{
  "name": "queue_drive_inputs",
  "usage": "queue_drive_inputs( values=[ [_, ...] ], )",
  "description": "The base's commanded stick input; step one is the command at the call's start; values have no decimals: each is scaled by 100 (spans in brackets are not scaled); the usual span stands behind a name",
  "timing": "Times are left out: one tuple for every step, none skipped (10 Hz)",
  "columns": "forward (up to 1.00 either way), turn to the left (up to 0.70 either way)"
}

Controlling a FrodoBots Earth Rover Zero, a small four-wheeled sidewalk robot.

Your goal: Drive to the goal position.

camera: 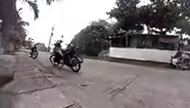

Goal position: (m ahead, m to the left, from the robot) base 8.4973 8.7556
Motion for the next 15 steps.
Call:
queue_drive_inputs(
  values=[
    [70,27],
    [0,0],
    [0,0],
    [0,0],
    [0,0],
    [0,0],
    [0,0],
    [0,0],
    [0,0],
    [0,0],
    [-17,0],
    [-70,0],
    [-70,0],
    [-70,0],
    [-70,0]
  ],
)
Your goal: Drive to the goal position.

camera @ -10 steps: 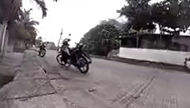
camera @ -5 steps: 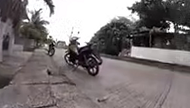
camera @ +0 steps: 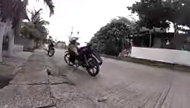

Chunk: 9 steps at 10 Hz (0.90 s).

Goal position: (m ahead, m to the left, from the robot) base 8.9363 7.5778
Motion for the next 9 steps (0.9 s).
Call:
queue_drive_inputs(
  values=[
    [-70,0],
    [-70,0],
    [-70,0],
    [-70,0],
    [-70,0],
    [-70,0],
    [0,0],
    [0,0],
    [0,0]
  ],
)
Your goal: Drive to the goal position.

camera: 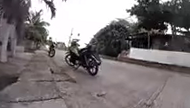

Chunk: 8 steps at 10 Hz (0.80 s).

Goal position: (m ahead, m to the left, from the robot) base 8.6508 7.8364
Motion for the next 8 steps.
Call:
queue_drive_inputs(
  values=[
    [0,0],
    [0,0],
    [0,0],
    [0,0],
    [0,0],
    [0,0],
    [15,6],
    [36,14]
  ],
)
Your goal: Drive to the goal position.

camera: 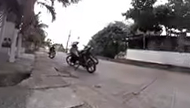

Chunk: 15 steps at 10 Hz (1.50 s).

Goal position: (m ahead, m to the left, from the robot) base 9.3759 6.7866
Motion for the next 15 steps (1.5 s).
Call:
queue_drive_inputs(
  values=[
    [57,22],
    [70,27],
    [70,27],
    [70,27],
    [70,27],
    [70,27],
    [70,27],
    [70,27],
    [70,27],
    [70,27],
    [70,27],
    [70,27],
    [70,27],
    [70,27],
    [70,27]
  ],
)
